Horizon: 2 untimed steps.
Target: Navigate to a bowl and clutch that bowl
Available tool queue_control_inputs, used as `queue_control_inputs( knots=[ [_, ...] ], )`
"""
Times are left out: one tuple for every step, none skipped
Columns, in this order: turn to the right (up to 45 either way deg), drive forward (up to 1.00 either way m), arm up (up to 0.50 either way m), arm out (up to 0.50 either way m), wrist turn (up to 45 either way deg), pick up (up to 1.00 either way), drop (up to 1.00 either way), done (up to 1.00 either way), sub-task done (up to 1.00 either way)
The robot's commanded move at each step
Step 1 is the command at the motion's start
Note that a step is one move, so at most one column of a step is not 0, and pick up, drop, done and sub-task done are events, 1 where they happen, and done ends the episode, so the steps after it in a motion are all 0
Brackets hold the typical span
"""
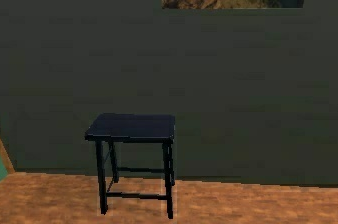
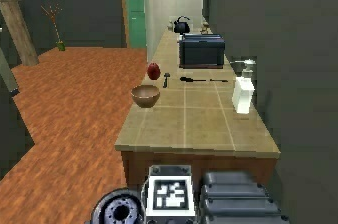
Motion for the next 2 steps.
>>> queue_control_inputs(
  knots=[
    [0.0, 0.0, 0.0, 0.5, 0.0, 0.0, 0.0, 0.0, 0.0],
    [0.0, 0.0, 0.0, 0.0, 45.0, 0.0, 0.0, 0.0, 0.0]
  ],
)
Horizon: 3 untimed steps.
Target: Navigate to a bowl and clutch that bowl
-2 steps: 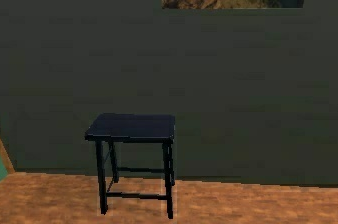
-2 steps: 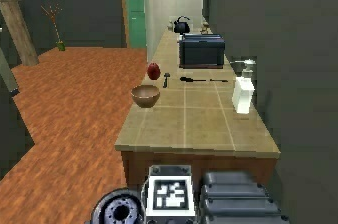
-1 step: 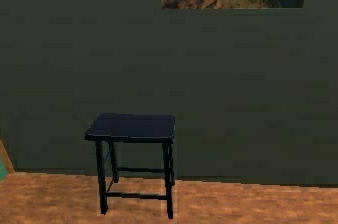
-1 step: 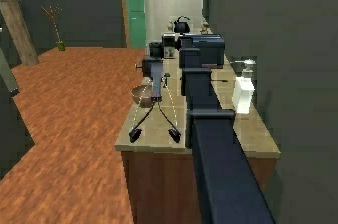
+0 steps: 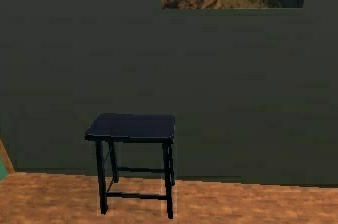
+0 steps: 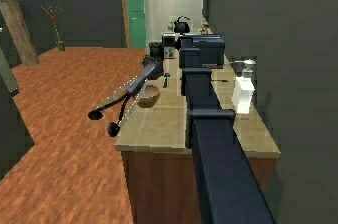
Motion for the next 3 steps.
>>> queue_control_inputs(
  knots=[
    [0.0, 0.0, 0.0, 0.0, 45.0, 0.0, 0.0, 0.0, 0.0],
    [0.0, 0.0, 0.0, 0.0, 45.0, 0.0, 0.0, 0.0, 0.0],
    [0.0, 0.0, 0.0, 0.0, 27.0, 0.0, 0.0, 0.0, 0.0]
  ],
)
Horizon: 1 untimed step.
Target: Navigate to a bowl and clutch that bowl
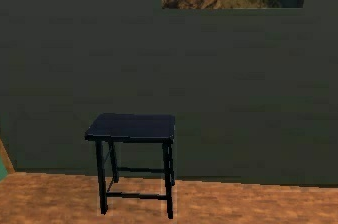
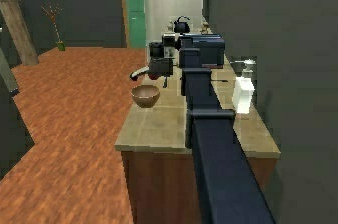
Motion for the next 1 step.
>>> queue_control_inputs(
  knots=[
    [0.0, 0.0, -0.08, 0.0, 0.0, 0.0, 0.0, 0.0, 0.0]
  ],
)
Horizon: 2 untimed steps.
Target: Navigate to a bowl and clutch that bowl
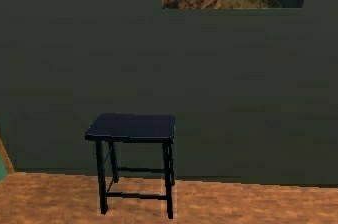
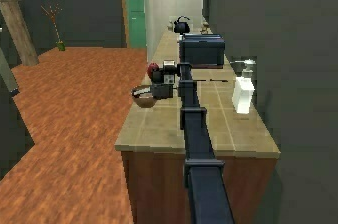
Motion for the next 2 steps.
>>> queue_control_inputs(
  knots=[
    [0.0, 0.0, 0.0, 0.0, 0.0, 1.0, 0.0, 0.0, 0.0],
    [0.0, 0.0, 0.08, 0.0, 0.0, 0.0, 0.0, 0.0, 0.0]
  ],
)
